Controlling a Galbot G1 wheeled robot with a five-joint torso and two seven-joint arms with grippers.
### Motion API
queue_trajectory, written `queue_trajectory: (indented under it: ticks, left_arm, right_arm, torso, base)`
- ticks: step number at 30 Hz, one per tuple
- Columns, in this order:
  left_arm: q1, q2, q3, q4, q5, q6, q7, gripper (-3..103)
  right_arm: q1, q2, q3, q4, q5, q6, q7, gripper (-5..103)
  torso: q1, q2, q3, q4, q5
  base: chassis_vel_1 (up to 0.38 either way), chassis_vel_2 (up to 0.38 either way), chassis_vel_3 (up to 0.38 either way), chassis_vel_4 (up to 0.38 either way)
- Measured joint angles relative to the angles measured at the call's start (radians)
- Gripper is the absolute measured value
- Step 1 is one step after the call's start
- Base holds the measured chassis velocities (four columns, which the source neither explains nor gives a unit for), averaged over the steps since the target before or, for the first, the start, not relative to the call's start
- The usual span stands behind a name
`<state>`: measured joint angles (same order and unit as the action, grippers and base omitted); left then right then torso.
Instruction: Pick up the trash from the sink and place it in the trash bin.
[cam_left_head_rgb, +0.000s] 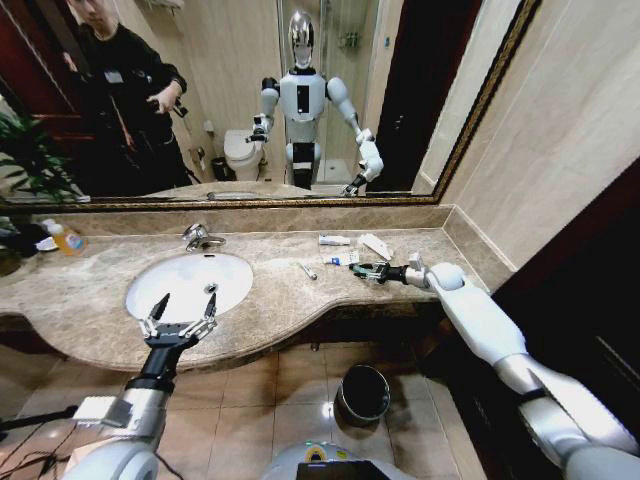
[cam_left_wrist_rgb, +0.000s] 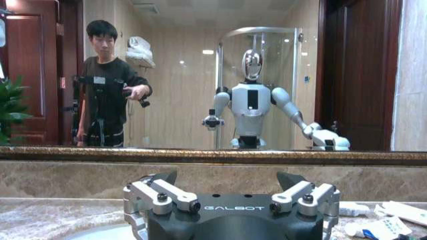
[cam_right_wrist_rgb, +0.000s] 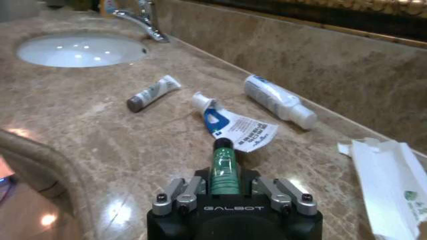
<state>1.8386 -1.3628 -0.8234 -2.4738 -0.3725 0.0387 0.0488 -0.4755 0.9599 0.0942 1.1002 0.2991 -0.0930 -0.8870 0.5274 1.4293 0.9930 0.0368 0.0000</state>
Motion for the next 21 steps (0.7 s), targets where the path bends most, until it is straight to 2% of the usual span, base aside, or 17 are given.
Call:
queue_trajectory:
  ticks: [2, 5, 10, 13, 14, 16, 18, 19, 21]
  left_arm:
    - [0.0, 0.0, 0.0, 0.0, 0.0, 0.0, 0.0, 100]
    - [0.0, 0.0, 0.0, 0.0, 0.0, 0.0, 0.0, 100]
    - [0.0, 0.0, 0.0, 0.0, 0.0, 0.0, 0.0, 100]
    - [0.0, 0.0, 0.0, 0.0, 0.0, 0.0, 0.0, 100]
    - [0.0, 0.0, 0.0, 0.0, 0.0, 0.0, 0.0, 100]
    - [0.0, 0.0, 0.0, 0.0, 0.0, 0.0, 0.001, 100]
    - [0.0, 0.0, 0.0, 0.0, 0.0, 0.0, 0.0, 100]
    - [0.0, 0.0, 0.0, 0.0, 0.0, 0.0, 0.0, 100]
    - [0.0, 0.0, 0.0, 0.0, 0.0, 0.0, 0.0, 100]
  right_arm:
    - [-0.002, 0.001, 0.0, 0.002, 0.004, 0.0, 0.015, 31]
    - [-0.014, 0.005, 0.003, 0.02, 0.017, -0.004, 0.069, 20]
    - [-0.044, 0.003, 0.023, 0.075, 0.048, -0.016, 0.131, 10]
    - [-0.108, -0.013, 0.049, 0.188, 0.121, -0.026, 0.251, 8]
    - [-0.108, -0.013, 0.049, 0.188, 0.121, -0.026, 0.251, 8]
    - [-0.171, -0.032, 0.073, 0.287, 0.163, -0.036, 0.342, 8]
    - [-0.234, -0.049, 0.102, 0.372, 0.181, -0.047, 0.404, 8]
    - [-0.234, -0.049, 0.102, 0.372, 0.181, -0.047, 0.404, 8]
    - [-0.31, -0.062, 0.138, 0.462, 0.194, -0.06, 0.485, 8]
  torso:
    - [0.0, 0.0, 0.0, 0.0, 0.0]
    - [0.0, 0.0, 0.0, 0.0, 0.0002]
    - [0.0, 0.0, 0.0, 0.0001, -0.0002]
    - [0.0, 0.0, 0.0, 0.0001, 0.0001]
    - [0.0, 0.0, 0.0, 0.0001, 0.0001]
    - [0.0, 0.0, 0.0, 0.0, 0.0]
    - [0.0, 0.0, 0.0, -0.0001, 0.0]
    - [0.0, 0.0, 0.0, -0.0001, 0.0]
    - [0.0, 0.0, 0.0, -0.0001, 0.0]
  base:
    - [0.0, 0.0, 0.0, 0.0]
    - [0.0, 0.0, 0.0, 0.0]
    - [0.0, 0.0, 0.0, 0.0]
    - [0.0, 0.0, 0.0, 0.0]
    - [0.0, 0.0, 0.0, 0.0]
    - [0.0, 0.0, 0.0, 0.0]
    - [0.0, 0.0, 0.0, 0.0]
    - [0.0, 0.0, 0.0, 0.0]
    - [0.0, 0.0, 0.0, 0.0]
